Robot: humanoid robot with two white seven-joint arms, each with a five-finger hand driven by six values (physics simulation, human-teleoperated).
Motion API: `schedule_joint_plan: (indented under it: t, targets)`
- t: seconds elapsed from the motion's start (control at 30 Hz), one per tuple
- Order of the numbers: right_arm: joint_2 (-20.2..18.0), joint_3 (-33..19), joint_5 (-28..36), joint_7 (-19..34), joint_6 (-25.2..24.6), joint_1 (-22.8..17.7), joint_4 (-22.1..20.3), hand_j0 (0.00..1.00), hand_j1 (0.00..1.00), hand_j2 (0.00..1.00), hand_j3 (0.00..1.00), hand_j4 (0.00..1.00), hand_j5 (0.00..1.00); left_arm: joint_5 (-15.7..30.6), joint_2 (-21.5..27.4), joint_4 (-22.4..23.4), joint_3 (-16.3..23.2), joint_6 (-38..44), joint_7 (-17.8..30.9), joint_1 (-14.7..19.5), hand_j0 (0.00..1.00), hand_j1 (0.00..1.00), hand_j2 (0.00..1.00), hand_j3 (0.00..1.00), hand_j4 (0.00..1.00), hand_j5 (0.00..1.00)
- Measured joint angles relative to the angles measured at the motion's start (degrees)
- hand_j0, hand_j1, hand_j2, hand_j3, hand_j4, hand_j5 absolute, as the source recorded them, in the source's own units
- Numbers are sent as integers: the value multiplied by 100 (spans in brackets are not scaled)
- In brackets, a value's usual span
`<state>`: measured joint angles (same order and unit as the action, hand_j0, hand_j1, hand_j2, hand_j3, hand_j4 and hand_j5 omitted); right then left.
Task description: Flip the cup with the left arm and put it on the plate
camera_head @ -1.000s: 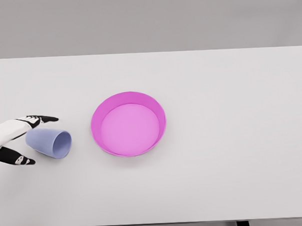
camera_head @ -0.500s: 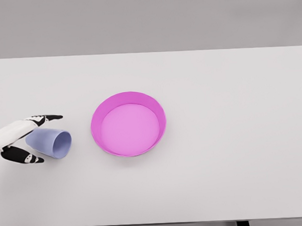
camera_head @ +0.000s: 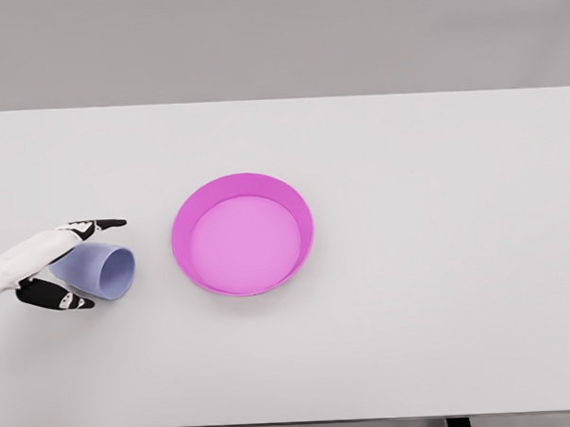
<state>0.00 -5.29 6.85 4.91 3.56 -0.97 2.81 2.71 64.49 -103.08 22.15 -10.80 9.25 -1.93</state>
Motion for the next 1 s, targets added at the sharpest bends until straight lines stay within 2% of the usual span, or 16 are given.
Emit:
schedule_joint_plan:
  t: [0.47, 1.0]
  targets:
    - [0, 0, 0, 0, 0, 0, 0, 100, 100, 100, 100, 100, 100, -282, -232, 18, 44, 145, 0, 44, 100, 100, 100, 100, 100, 100]
    - [0, 1, 0, 0, 1, 0, 0, 100, 100, 100, 100, 100, 100, -382, -451, 85, 104, 248, -7, 62, 100, 100, 100, 100, 100, 100]
